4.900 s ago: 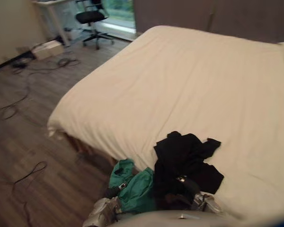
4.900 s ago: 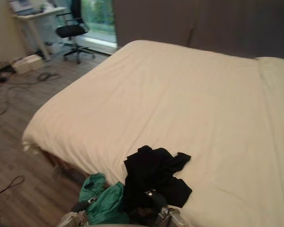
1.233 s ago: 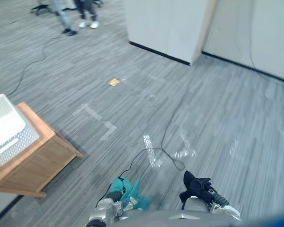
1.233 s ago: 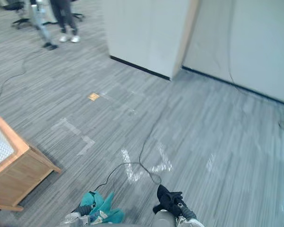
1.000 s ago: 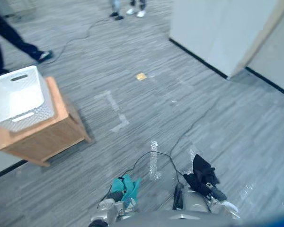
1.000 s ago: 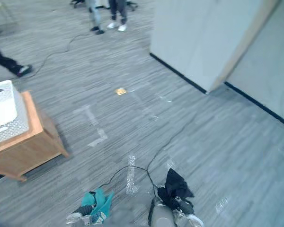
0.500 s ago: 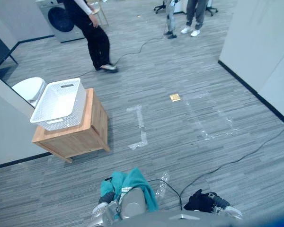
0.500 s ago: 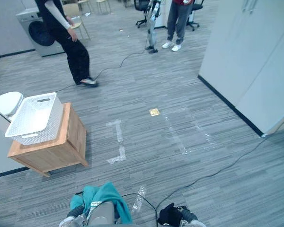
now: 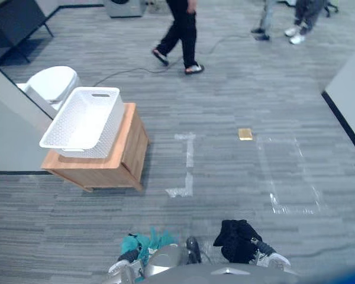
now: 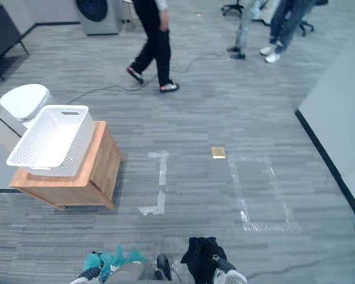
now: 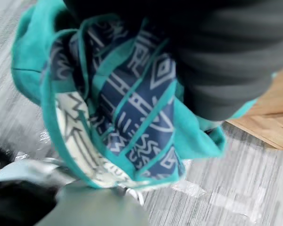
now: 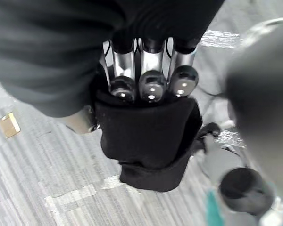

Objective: Tidy the bed and pick cloth on bed and put in laundry

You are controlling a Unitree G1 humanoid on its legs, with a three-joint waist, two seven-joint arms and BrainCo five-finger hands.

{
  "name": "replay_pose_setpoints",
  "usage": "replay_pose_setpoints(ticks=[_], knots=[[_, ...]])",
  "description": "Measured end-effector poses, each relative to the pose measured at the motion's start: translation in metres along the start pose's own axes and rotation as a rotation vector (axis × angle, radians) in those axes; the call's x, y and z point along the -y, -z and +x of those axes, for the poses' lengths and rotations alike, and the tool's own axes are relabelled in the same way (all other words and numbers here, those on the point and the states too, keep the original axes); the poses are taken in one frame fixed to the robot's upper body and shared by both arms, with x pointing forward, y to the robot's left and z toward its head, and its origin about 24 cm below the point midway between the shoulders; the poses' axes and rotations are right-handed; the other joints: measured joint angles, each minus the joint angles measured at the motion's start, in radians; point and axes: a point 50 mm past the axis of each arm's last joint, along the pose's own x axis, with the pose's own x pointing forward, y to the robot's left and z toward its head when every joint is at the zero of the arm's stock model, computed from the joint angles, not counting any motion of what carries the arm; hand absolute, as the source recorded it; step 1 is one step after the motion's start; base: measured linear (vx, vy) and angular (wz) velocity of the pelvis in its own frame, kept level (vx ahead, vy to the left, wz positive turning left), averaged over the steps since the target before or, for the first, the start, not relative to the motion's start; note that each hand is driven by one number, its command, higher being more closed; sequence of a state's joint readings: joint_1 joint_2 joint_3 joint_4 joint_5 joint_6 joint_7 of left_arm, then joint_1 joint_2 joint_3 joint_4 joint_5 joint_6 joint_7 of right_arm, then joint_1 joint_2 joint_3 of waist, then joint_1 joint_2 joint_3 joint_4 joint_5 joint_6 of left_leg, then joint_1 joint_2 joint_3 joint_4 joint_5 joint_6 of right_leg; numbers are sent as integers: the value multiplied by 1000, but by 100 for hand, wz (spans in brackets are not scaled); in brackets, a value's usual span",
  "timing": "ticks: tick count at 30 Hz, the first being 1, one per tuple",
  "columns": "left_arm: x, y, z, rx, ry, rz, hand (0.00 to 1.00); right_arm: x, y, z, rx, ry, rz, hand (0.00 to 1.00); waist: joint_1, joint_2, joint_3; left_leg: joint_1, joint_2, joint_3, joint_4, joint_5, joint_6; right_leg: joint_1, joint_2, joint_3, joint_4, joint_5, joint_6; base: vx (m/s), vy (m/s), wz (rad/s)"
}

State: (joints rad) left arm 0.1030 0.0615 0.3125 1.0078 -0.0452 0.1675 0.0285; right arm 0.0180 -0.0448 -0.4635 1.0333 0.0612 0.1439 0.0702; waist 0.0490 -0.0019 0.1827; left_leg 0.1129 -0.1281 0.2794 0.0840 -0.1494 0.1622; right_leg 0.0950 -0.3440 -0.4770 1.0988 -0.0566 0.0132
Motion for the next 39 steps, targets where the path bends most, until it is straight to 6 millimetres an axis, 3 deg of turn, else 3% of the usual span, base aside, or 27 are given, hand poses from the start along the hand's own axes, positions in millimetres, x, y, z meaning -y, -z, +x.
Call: replay_pose_setpoints(ticks=[2,4,5,6,7,9,10,11,12,13,14,15,17,19,20,22,23,24,25,27,28,29,30,33,36,38,39], knots=[[1,5,0,-29,3,11,100,9,-8,-1,26,14,-10,100,-9,16,-11,65,17,-46,-30,-16,-17,-112,-24,24,55,-40,-11,-140,136,73],[0,7,0,-51,4,41,100,13,-11,-1,50,24,-15,100,-20,21,-11,116,48,-99,-38,-27,-33,-203,-15,50,13,-91,7,-136,55,91],[0,6,1,-59,6,67,100,14,-11,-1,48,26,-17,100,-33,25,-5,147,82,-141,-36,-38,-52,-239,25,66,-78,-132,22,-157,-15,112],[0,4,1,-60,8,80,100,13,-3,-1,22,21,-12,100,-39,23,-5,155,119,-189,-27,-54,-76,-274,85,111,-221,-148,38,-226,-11,120],[0,1,1,-55,9,83,100,11,1,-1,10,13,-3,100,-42,20,-2,155,134,-219,-25,-61,-88,-289,113,139,-313,-146,41,-324,-1,129],[-1,-9,2,-45,9,88,100,10,15,-3,-22,3,41,100,-52,-6,18,176,160,-316,-25,-83,-133,-293,168,265,-669,-90,81,-409,-58,120],[-3,-9,2,-44,5,82,100,9,19,-3,-29,-3,49,100,-51,-16,18,184,160,-325,-24,-96,-146,-287,169,292,-757,-62,88,-173,-232,91],[-3,-10,3,-44,0,68,100,9,23,-4,-37,-12,59,100,-52,-24,27,200,171,-350,-4,-135,-178,-251,181,307,-812,62,57,1,-230,56],[1,-8,2,-48,7,58,100,14,21,-4,-31,-6,60,100,-55,0,35,207,194,-343,5,-140,-183,-239,199,286,-799,37,54,255,-287,50],[7,0,1,-64,17,22,100,16,15,-4,-8,-7,60,100,-51,19,37,209,209,-293,41,-134,-188,-262,201,280,-696,-48,33,273,-183,25],[8,1,1,-69,13,12,100,16,14,-4,-1,-11,59,100,-53,21,38,222,216,-287,47,-135,-190,-264,199,274,-652,-88,28,441,-288,20],[5,7,1,-81,-8,-22,100,15,14,-4,4,-19,57,100,-53,21,35,250,232,-289,67,-135,-191,-261,204,265,-576,-170,9,303,-253,9],[2,13,0,-93,-20,-49,100,14,13,-4,6,-36,40,100,-53,25,23,216,255,-293,183,-138,-202,-238,224,254,-564,-222,-9,338,-249,1],[2,11,-1,-77,-26,-67,100,13,12,-4,10,-45,26,100,-57,35,14,91,281,-314,433,-125,-274,-204,245,227,-595,-234,-17,359,-184,23],[3,11,-1,-70,-40,-106,100,15,11,-5,17,-42,21,100,-59,44,13,-34,307,-330,678,-62,-320,-164,269,208,-633,-242,-30,346,-132,31],[0,11,-1,-55,-53,-135,100,18,14,-6,4,-33,-17,100,-49,53,24,-179,368,-290,1003,-51,-310,-61,307,190,-709,-245,-38,373,-70,22],[-3,16,-2,-69,-72,-141,100,16,17,-5,-15,-44,-62,100,-43,40,37,-228,383,-246,1098,-64,-287,30,308,175,-765,-242,-51,421,-45,22],[-7,19,-3,-77,-85,-146,100,14,20,-5,-34,-56,-103,100,-39,30,38,-273,388,-200,1098,-77,-266,107,306,159,-826,-235,-41,372,-19,21],[-8,19,-3,-75,-86,-146,100,13,20,-5,-37,-63,-124,100,-35,22,36,-293,387,-169,1068,-82,-260,135,304,155,-852,-230,-36,283,71,11],[-8,16,-2,-69,-79,-155,100,4,11,-2,-27,-98,-150,100,-29,12,48,-324,347,9,769,-119,-232,216,275,139,-905,-223,-16,29,216,7],[-8,17,-2,-74,-79,-143,100,4,10,-2,-26,-99,-159,100,-32,14,48,-320,324,68,631,-88,-206,227,266,129,-908,-226,-2,-170,296,35],[-1,21,-3,-84,-58,-123,100,11,5,-2,-13,-85,-172,100,-35,43,43,-300,293,201,385,34,-67,233,278,111,-903,-232,38,7,289,79],[-5,13,-2,-59,-65,-108,100,8,8,-2,-24,-91,-168,100,-40,19,42,-263,242,264,311,33,0,243,240,98,-896,-236,52,108,265,93],[-8,6,-1,-43,-69,-107,100,-4,12,-1,-18,-111,-147,100,-29,-17,33,-246,115,256,178,69,17,273,193,53,-946,-176,81,280,168,97],[-7,8,-1,-51,-67,-103,100,-11,5,1,4,-122,-155,100,-10,-16,30,-226,74,258,146,63,21,307,188,44,-967,-109,116,177,120,69],[-7,13,-1,-70,-68,-82,100,-15,-2,2,19,-127,-166,100,6,-7,24,-174,55,230,101,11,21,260,162,42,-783,-107,120,135,171,65],[-11,16,-2,-81,-73,-55,100,-17,-3,2,18,-126,-172,100,7,-19,22,-138,30,192,72,2,6,188,111,55,-567,-76,142,49,203,88]])
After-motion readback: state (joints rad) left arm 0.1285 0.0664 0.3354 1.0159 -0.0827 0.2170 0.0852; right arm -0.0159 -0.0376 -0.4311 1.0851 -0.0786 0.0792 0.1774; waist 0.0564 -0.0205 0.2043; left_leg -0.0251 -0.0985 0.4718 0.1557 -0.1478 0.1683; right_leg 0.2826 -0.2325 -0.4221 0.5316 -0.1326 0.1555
